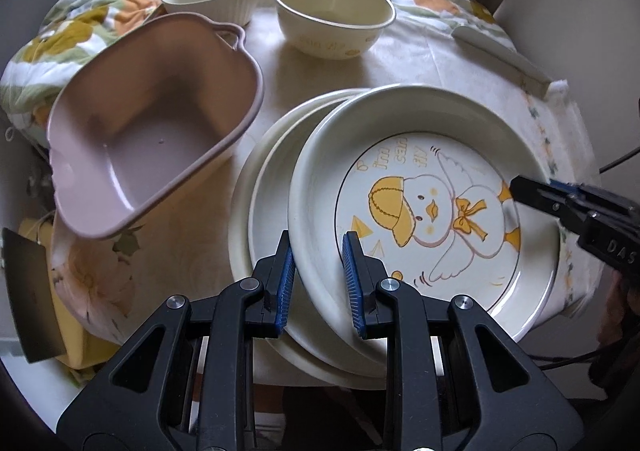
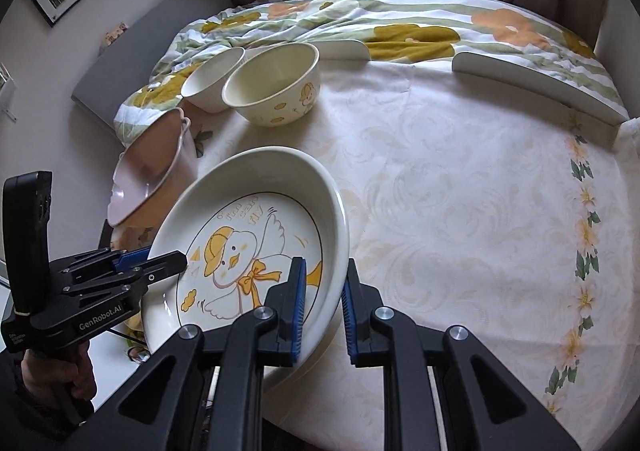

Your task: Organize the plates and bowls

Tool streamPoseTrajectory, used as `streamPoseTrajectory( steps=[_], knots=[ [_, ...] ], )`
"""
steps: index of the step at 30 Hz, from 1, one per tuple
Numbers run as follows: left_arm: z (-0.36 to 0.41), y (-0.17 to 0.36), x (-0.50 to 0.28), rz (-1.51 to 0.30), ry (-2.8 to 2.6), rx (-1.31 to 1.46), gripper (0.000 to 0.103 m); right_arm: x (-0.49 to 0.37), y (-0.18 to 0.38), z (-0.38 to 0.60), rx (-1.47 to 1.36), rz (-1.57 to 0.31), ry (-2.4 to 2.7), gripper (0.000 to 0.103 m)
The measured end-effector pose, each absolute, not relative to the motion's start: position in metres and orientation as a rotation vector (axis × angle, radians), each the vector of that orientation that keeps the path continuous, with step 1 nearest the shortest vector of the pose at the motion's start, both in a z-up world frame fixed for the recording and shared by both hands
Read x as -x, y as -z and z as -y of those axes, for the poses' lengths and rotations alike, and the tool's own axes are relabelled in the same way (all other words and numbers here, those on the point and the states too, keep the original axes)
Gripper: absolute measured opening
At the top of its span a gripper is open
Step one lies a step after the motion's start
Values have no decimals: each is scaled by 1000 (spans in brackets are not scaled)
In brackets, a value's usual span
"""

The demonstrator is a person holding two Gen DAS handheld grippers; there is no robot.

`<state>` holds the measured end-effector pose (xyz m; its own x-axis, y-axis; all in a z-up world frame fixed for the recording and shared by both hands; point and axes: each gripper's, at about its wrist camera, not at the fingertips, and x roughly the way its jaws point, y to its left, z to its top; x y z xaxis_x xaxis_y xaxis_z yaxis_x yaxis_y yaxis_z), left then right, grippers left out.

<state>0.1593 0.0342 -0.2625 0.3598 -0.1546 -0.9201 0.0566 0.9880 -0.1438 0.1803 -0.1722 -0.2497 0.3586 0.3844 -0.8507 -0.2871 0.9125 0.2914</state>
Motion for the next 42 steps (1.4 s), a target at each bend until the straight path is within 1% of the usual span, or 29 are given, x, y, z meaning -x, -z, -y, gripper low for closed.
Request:
streamPoseTrajectory(
  steps=[7, 17, 34, 42],
  knots=[
    [-25, 264, -157, -1174, 116, 9, 21, -178, 252, 169, -79, -1127, -419, 16],
    [-4, 262, -151, -1116, 27, -228, 21, -177, 259, 163, -43, -1140, -423, 16],
    [12, 257, -146, -1097, -70, -397, 21, -177, 260, 152, 61, -1129, -418, 16],
    [6, 254, -148, -1104, -70, -363, 21, -177, 261, 149, 80, -1123, -417, 16]
  ],
)
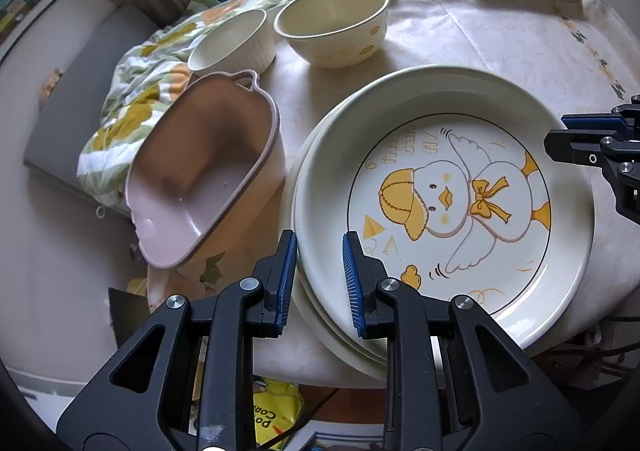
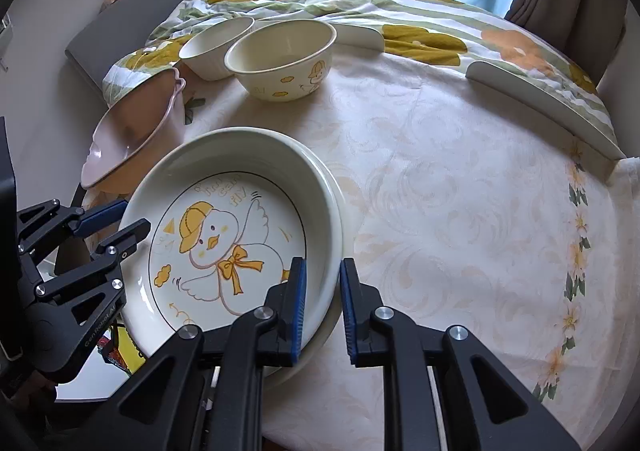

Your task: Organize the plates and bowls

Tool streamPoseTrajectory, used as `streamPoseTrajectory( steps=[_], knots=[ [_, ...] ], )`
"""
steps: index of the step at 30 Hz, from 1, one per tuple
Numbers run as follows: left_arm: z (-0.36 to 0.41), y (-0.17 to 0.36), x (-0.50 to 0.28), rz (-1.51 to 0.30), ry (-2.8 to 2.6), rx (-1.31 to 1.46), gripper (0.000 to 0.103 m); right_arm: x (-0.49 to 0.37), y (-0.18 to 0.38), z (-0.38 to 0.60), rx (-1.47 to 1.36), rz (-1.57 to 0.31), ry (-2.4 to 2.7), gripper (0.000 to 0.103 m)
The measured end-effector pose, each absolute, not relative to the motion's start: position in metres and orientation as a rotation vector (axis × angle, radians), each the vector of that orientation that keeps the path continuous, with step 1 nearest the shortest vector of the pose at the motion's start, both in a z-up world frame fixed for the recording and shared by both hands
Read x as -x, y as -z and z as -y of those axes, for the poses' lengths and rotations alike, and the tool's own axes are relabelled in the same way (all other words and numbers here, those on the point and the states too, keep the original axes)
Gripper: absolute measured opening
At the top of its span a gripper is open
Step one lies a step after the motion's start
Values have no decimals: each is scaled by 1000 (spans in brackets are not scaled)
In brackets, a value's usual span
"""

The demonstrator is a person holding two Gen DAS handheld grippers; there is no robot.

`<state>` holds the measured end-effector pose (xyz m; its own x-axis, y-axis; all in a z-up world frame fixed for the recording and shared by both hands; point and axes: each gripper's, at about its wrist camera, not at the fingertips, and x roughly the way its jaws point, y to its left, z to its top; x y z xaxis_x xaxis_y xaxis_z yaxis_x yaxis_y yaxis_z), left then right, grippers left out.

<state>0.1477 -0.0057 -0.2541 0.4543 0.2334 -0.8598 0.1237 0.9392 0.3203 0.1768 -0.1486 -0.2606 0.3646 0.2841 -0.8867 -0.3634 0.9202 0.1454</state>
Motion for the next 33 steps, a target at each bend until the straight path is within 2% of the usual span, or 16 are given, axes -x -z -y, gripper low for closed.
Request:
streamPoseTrajectory(
  steps=[10, 11, 12, 13, 14, 15, 16, 17, 21, 25, 27, 28, 29, 30, 33],
  knots=[
    [13, 260, -154, -1135, -117, -385, 23, -178, 261, 155, 0, -1134, -419, 16],
    [13, 260, -155, -1137, -119, -387, 24, -178, 262, 157, -17, -1135, -425, 18],
    [14, 260, -155, -1139, -120, -388, 25, -177, 261, 159, -35, -1134, -432, 27],
    [15, 261, -156, -1143, -117, -383, 29, -176, 260, 161, -56, -1130, -436, 39],
    [16, 261, -156, -1149, -108, -373, 37, -175, 258, 163, -68, -1124, -437, 46],
    [17, 261, -157, -1156, -97, -360, 43, -173, 256, 165, -78, -1119, -441, 50],
    [19, 261, -156, -1159, -90, -345, 53, -172, 254, 167, -87, -1114, -448, 50],
    [20, 260, -155, -1154, -91, -341, 58, -170, 251, 169, -91, -1110, -452, 50],
    [23, 244, -149, -1129, -99, -307, 58, -164, 234, 178, -85, -1083, -474, 50],
    [3, 195, -136, -1082, -129, -150, 58, -167, 200, 179, -62, -1014, -545, 50],
    [-21, 168, -130, -1043, -147, -15, 68, -173, 182, 175, -49, -981, -592, 53],
    [-35, 157, -128, -1021, -172, 39, 91, -178, 173, 171, -41, -959, -614, 67],
    [-47, 148, -126, -997, -202, 80, 102, -183, 163, 165, -28, -930, -634, 80],
    [-60, 138, -124, -966, -233, 119, 103, -188, 155, 158, -15, -906, -651, 100],
    [-101, 126, -124, -928, -286, 223, 103, -203, 144, 131, 67, -880, -676, 102]
  ],
)
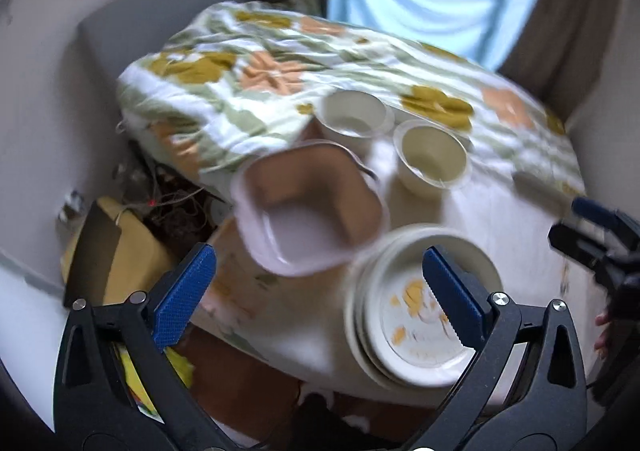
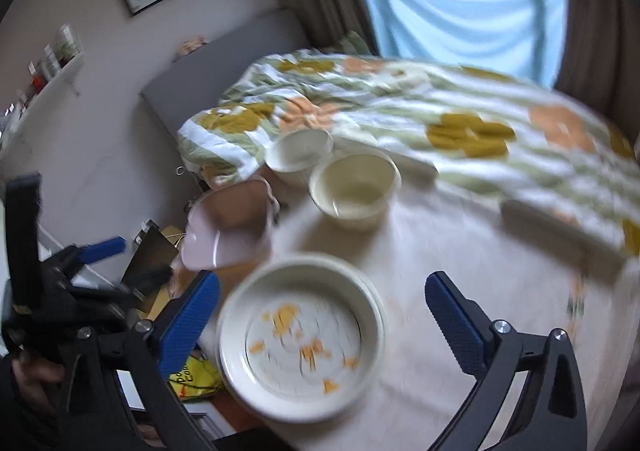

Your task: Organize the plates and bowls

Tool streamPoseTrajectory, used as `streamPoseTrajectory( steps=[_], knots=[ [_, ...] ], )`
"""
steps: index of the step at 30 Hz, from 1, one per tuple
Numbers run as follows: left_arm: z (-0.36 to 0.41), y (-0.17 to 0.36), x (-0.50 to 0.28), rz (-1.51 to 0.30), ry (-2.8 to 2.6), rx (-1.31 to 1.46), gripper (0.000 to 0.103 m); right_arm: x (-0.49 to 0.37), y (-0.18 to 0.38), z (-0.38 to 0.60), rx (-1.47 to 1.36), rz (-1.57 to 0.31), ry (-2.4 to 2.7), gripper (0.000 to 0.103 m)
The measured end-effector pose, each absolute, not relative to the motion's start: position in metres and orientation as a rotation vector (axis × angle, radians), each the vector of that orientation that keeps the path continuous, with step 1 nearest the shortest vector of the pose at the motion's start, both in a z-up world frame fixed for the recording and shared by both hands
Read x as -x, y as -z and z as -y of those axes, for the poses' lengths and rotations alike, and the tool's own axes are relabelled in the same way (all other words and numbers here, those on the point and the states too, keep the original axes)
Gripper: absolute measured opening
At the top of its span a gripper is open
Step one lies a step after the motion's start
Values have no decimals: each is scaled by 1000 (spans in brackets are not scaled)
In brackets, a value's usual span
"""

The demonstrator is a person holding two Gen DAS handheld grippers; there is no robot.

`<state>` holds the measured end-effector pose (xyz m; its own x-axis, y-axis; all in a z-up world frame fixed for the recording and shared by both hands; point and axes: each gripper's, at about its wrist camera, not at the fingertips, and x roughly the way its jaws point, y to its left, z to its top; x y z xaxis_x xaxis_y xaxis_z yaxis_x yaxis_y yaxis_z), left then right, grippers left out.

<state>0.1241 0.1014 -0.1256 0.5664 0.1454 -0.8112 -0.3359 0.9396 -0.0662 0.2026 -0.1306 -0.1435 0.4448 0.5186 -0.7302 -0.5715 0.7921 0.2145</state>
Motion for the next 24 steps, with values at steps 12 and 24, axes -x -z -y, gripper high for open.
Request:
streamPoseTrajectory(
  steps=[12, 24],
  knots=[
    [-185, 191, -156, -1018, -300, 500, 102, -262, 200, 10, 160, -1108, -821, 102],
    [-208, 275, -202, -1199, -217, 554, 43, -305, 281, -40, 173, -1317, -822, 38]
  ],
)
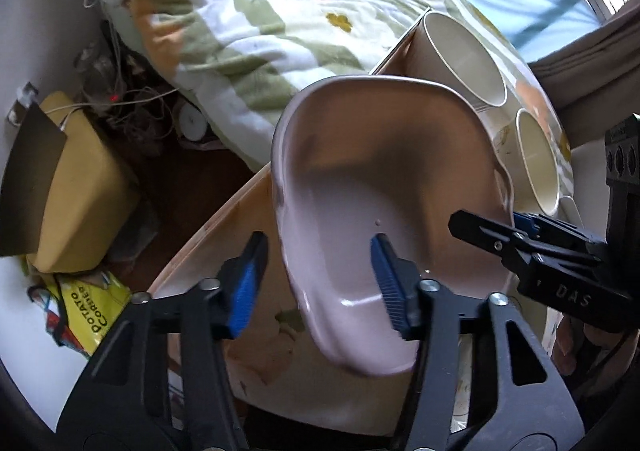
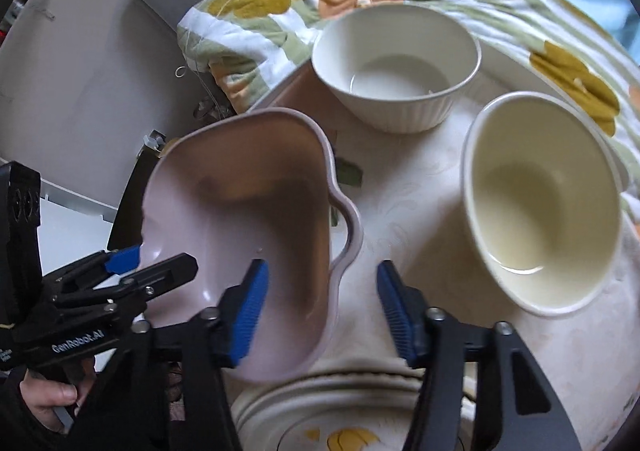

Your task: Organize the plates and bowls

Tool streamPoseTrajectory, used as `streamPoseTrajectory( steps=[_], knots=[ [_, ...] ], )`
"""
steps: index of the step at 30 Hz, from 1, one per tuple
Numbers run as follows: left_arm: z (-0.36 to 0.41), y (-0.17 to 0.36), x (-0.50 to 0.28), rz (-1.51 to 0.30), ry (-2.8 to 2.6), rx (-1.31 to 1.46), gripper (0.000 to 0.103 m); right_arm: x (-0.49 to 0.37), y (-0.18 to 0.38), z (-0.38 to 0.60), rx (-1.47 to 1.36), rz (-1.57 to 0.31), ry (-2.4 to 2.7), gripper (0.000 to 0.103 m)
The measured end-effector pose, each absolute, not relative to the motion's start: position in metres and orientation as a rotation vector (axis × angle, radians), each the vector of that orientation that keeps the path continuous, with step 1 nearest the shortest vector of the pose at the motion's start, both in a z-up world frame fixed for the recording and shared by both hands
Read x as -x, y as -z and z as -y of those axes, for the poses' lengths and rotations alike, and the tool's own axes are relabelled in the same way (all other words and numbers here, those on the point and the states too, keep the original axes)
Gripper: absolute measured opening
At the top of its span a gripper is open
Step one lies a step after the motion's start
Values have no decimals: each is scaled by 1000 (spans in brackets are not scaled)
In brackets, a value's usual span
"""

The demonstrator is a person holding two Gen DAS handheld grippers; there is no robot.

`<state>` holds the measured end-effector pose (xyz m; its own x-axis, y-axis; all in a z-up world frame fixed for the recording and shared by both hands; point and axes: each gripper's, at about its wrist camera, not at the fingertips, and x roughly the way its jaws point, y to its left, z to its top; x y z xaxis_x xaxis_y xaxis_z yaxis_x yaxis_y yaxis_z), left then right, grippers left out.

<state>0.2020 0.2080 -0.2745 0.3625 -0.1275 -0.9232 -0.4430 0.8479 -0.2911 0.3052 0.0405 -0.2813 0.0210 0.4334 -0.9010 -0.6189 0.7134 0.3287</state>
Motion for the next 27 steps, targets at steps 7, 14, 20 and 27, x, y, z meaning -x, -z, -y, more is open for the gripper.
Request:
streamPoseTrajectory(
  steps=[7, 14, 20, 27],
  knots=[
    [-212, 281, -216, -1214, -182, 540, 25, -312, 290, -51, 185, -1319, -840, 14],
    [-208, 263, -216, -1184, -187, 475, 25, -307, 278, -49, 201, -1276, -851, 14],
    [-191, 222, -208, -1125, -174, 411, 25, -296, 249, -29, 151, -1219, -863, 14],
    [-129, 171, -197, -1065, -110, 332, 25, -274, 206, 32, 70, -1139, -800, 14]
  ],
)
